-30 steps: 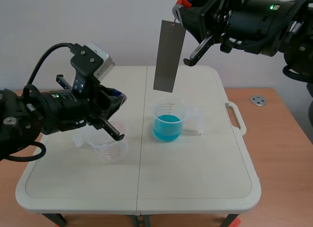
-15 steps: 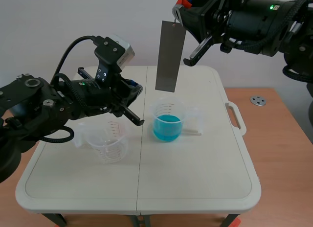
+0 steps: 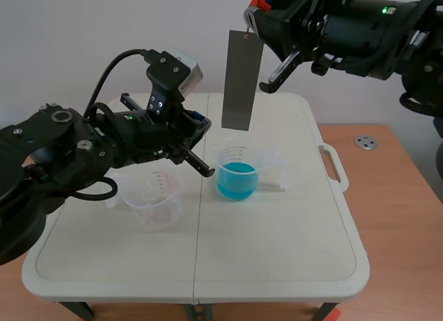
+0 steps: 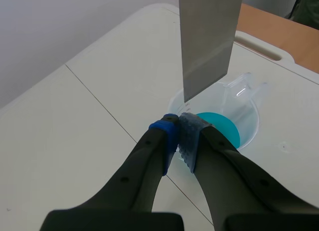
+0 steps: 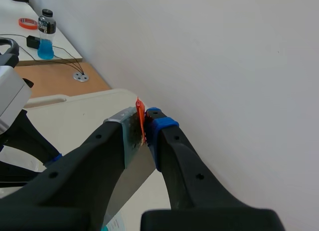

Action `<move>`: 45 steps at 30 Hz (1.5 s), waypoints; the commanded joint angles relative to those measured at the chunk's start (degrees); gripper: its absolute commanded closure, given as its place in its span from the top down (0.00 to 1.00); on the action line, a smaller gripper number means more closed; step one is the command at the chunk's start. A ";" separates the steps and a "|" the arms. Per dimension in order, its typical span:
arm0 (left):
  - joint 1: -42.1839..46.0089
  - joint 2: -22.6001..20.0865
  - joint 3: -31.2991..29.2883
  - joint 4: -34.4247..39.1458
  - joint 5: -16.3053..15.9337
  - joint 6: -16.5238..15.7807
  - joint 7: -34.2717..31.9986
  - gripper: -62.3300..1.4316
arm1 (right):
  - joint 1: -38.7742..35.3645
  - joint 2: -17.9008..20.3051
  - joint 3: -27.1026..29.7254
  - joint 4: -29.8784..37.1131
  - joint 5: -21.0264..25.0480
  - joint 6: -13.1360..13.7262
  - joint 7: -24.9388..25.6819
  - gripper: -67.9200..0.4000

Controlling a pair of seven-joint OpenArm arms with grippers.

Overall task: Hold the metal plate by the orange handle, dip it into the blue solution, take it out and point at it, then put the plate back in the beaker on the left.
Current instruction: 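Raise the plate and point at it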

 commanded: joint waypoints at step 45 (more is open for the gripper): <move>45.57 -35.23 -24.87 11.10 -11.67 18.97 -17.16 0.04 | 1.01 0.13 0.22 1.49 1.90 0.31 0.63 0.02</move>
